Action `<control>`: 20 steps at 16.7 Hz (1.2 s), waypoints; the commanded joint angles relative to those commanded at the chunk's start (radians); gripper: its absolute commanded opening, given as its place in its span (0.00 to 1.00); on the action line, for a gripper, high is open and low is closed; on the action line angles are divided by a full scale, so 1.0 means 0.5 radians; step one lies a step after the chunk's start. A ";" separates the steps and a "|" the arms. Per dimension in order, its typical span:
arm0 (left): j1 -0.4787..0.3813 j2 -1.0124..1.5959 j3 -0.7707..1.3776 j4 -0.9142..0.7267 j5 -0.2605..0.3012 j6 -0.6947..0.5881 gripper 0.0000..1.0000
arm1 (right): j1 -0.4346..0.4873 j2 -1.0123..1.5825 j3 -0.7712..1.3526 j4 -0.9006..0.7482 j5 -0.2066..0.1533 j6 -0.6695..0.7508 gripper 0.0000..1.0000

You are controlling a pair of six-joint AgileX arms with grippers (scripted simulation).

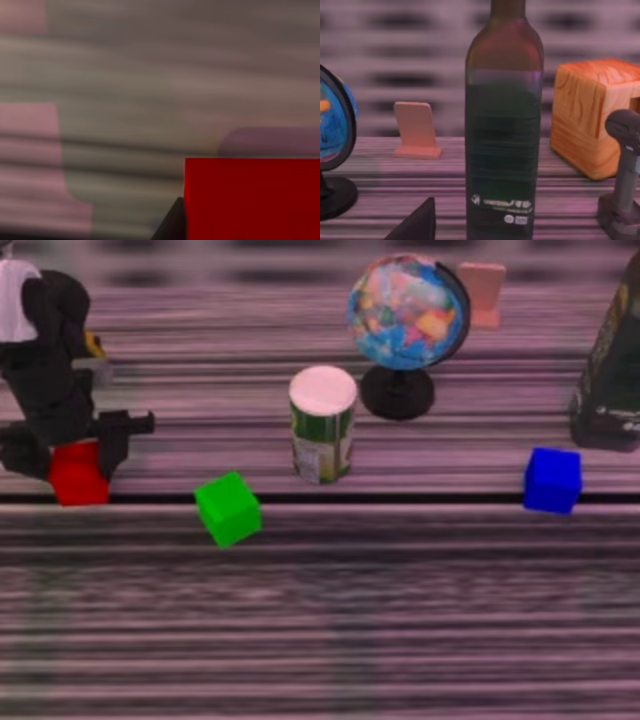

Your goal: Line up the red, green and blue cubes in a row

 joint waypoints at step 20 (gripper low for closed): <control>0.026 -0.219 0.296 -0.473 -0.010 -0.001 0.00 | 0.000 0.000 0.000 0.000 0.000 0.000 1.00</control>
